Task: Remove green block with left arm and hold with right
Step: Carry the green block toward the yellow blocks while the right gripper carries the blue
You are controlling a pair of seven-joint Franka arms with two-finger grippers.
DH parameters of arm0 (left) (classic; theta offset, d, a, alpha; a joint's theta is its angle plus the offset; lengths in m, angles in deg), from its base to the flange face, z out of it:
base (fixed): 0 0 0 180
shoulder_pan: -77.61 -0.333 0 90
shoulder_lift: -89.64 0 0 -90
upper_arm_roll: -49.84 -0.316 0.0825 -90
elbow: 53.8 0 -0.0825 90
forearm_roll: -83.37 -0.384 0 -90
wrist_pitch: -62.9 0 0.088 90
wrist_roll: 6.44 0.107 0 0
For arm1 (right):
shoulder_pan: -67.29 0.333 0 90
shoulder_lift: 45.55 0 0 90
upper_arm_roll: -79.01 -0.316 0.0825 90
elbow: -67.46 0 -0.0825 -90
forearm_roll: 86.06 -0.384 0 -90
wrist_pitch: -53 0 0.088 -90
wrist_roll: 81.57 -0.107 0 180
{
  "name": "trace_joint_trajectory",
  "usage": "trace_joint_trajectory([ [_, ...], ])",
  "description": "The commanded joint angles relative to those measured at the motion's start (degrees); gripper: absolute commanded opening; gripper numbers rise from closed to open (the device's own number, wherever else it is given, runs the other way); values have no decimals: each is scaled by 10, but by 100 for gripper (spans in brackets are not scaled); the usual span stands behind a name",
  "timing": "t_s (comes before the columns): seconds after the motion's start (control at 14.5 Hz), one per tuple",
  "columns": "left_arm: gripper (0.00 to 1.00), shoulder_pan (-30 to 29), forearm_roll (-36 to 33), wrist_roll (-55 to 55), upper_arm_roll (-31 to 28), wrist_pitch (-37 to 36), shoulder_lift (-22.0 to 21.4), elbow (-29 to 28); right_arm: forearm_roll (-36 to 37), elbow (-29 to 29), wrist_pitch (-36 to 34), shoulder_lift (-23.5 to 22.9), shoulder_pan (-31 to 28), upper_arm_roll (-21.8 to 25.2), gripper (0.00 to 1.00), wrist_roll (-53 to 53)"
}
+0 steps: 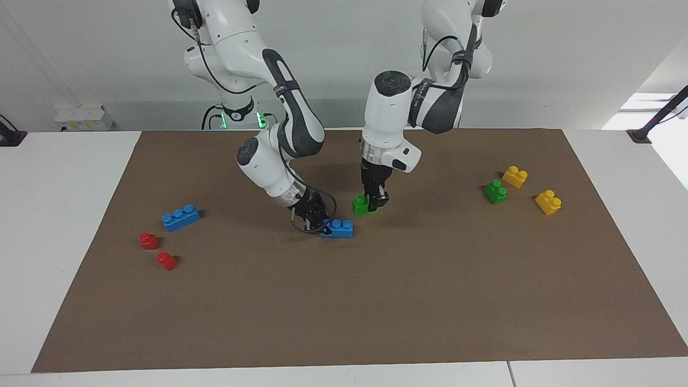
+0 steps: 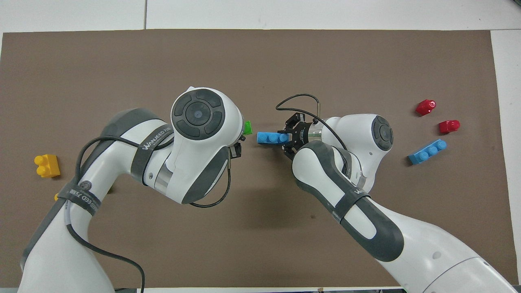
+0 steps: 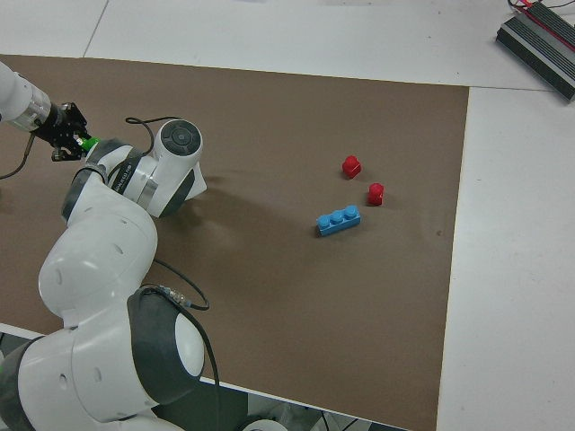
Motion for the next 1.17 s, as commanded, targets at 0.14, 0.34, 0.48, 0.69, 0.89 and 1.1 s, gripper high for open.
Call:
trace_joint_trajectory([
  [0.14, 0, -87, -1, 180, 5, 4, -32, -66, 85, -71, -143, 28, -82, 2, 0, 7],
  [0.34, 0, -153, 5, 307, 6, 12, -33, -76, 115, -127, -244, 23, -154, 1, 0, 47],
  [0.48, 0, -190, 19, 404, 5, 30, -37, -95, 123, -132, -272, 21, -201, 1, 0, 104],
  [0.69, 0, -242, 31, 528, 5, 73, -49, -135, 154, -142, -308, 5, -279, 0, 0, 206],
  [0.89, 0, -293, 32, 642, 5, 92, -50, -155, 166, -172, -344, -24, -327, 0, 0, 247],
  [1.1, 0, -325, 33, 711, 5, 106, -40, -160, 176, -176, -345, -38, -354, -1, 0, 268],
])
